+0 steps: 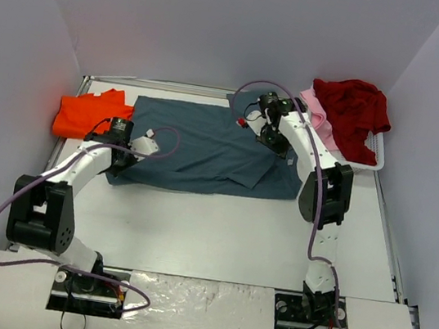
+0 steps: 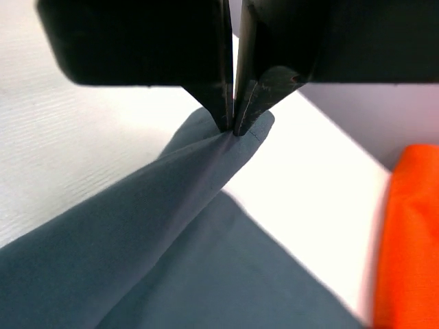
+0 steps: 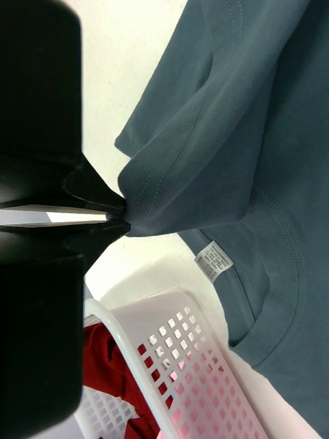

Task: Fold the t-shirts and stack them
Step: Fold the flattened tshirt in 1/3 of the way

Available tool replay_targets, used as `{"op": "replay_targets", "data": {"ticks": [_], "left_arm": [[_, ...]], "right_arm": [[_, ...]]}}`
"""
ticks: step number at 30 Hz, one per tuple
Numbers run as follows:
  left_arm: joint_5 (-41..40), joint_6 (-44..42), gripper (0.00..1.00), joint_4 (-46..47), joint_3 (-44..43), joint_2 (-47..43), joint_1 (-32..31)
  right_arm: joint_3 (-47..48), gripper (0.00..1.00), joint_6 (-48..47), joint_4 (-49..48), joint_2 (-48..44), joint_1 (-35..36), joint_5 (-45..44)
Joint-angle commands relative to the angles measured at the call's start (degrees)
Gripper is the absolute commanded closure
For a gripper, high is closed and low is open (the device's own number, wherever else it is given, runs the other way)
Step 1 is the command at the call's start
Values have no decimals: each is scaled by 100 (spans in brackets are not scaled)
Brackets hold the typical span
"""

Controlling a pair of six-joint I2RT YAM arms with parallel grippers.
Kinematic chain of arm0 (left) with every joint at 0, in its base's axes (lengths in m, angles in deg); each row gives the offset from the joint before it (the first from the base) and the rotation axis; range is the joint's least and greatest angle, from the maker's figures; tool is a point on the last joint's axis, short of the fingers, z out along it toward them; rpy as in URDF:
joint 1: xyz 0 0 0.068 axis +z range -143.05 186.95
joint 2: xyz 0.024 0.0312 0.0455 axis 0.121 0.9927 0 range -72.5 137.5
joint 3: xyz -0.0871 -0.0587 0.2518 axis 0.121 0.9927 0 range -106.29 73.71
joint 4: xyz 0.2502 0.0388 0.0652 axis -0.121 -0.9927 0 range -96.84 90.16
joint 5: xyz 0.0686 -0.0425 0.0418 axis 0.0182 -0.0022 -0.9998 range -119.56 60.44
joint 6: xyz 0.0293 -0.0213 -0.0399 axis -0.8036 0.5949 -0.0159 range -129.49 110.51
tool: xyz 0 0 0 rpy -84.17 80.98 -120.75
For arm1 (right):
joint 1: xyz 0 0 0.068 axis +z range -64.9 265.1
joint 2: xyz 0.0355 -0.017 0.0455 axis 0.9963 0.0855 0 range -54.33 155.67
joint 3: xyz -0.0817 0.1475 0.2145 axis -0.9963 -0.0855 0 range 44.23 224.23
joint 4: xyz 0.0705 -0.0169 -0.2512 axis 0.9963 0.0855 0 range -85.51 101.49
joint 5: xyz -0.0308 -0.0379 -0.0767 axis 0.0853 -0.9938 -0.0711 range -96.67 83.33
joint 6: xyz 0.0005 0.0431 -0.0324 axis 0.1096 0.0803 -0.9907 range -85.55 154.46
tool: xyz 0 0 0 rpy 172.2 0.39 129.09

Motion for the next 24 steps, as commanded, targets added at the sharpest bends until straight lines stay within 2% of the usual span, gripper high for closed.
{"op": "replay_targets", "data": {"ticks": [1, 16, 24], "left_arm": [[-278, 122, 98, -291, -350, -526, 46], [-235, 219, 98, -626, -34, -1247, -50], [-225, 245, 98, -740, 186, -1555, -208]], "right_arm": [[121, 100, 68, 216, -595, -22, -84], [-599, 100, 60, 233, -1562, -22, 346], [-1442, 100, 42, 242, -2203, -14, 548]]}}
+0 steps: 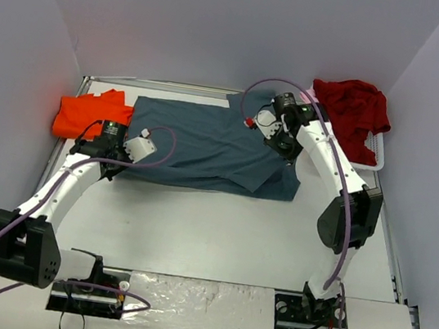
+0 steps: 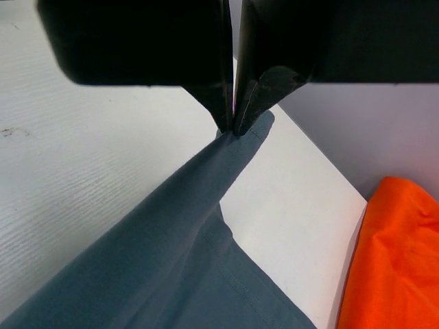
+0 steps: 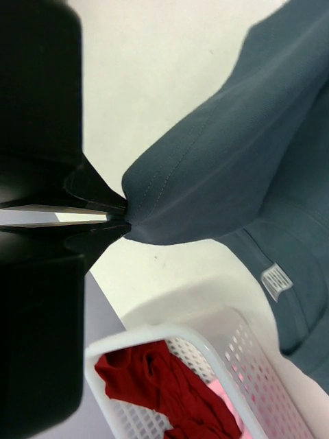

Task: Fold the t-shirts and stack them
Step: Fold the flattened tshirt in 1/3 of the way

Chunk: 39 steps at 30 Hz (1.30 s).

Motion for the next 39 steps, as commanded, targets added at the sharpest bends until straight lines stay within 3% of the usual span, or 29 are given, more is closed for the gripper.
{"op": "replay_targets", "data": {"ticks": [1, 9, 19, 26, 33, 39], "left_arm": [[-103, 74, 98, -209, 81, -250, -86], [-235, 136, 98, -131, 257, -312, -271], [-622, 136, 98, 89, 512, -242, -605], [-789, 92, 98, 265, 573, -66, -693], [-903, 22, 98, 484, 679, 101, -702], [-973, -31, 98, 678, 749, 268, -702]], "right_arm": [[-311, 100, 33, 203, -507, -14, 127], [-602, 100, 77, 229, -1088, 13, 733], [22, 100, 95, 387, -957, 39, 742], [786, 100, 51, 422, -167, 57, 628], [2480, 100, -46, 879, 958, 188, 584], [2931, 100, -134, 879, 1408, 285, 443]]}}
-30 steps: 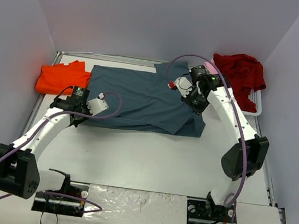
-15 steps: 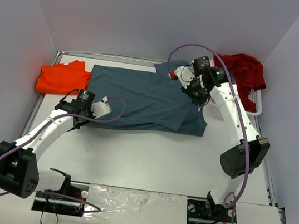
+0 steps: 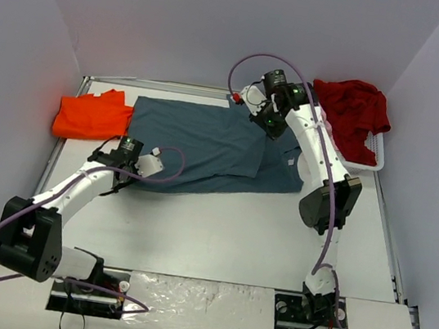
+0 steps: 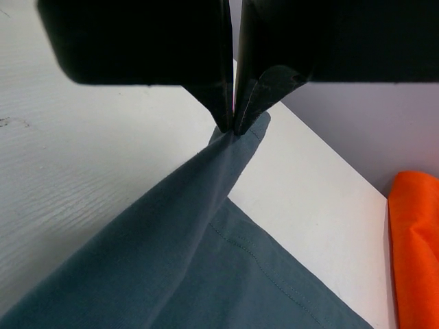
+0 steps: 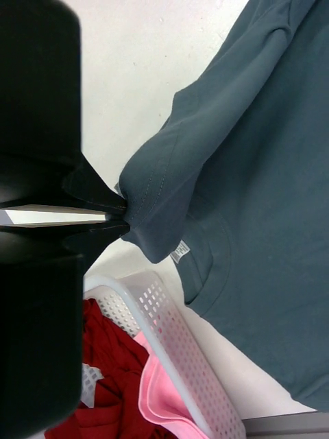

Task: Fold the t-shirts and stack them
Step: Fold the flattened tshirt in 1/3 of the way

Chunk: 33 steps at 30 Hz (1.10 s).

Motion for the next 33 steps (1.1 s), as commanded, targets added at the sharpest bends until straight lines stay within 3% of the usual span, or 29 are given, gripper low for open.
{"op": "replay_targets", "data": {"ticks": [1, 16, 33], "left_arm": [[-197, -51, 98, 200, -35, 65, -39], [-294, -121, 98, 331, -343, 469, -30], [-821, -182, 98, 455, -694, 531, -30]], "right_arm": [[304, 100, -101, 342, 179, 58, -197], [506, 100, -83, -177, 848, -118, -452], [621, 100, 198, -748, 857, -373, -637]]}}
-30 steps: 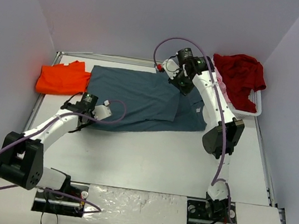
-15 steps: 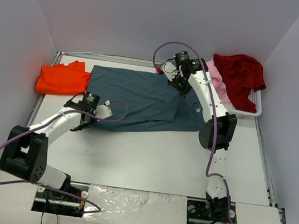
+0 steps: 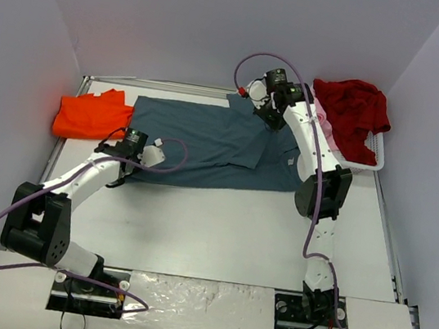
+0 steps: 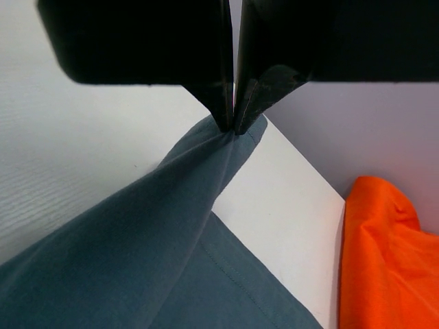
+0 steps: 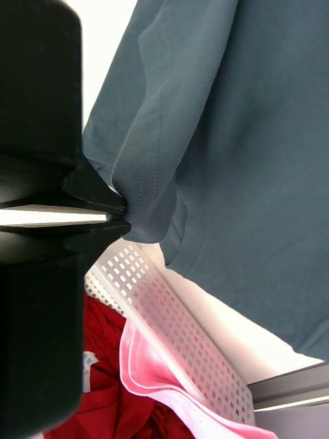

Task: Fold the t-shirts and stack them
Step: Fold the flattened tshirt in 1/3 of the way

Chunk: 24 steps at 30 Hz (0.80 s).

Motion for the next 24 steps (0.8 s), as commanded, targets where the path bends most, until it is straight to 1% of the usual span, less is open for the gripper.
{"op": "replay_targets", "data": {"ticks": [1, 12, 24], "left_arm": [[-340, -202, 98, 44, -316, -98, -39], [-429, -598, 98, -185, -571, -107, -57], [-534, -721, 98, -273, -563, -90, -189]], "right_arm": [[77, 100, 110, -7, -111, -71, -160], [-64, 100, 146, -69, -270, -220, -274], [-214, 100, 137, -139, -384, -379, -380]]}}
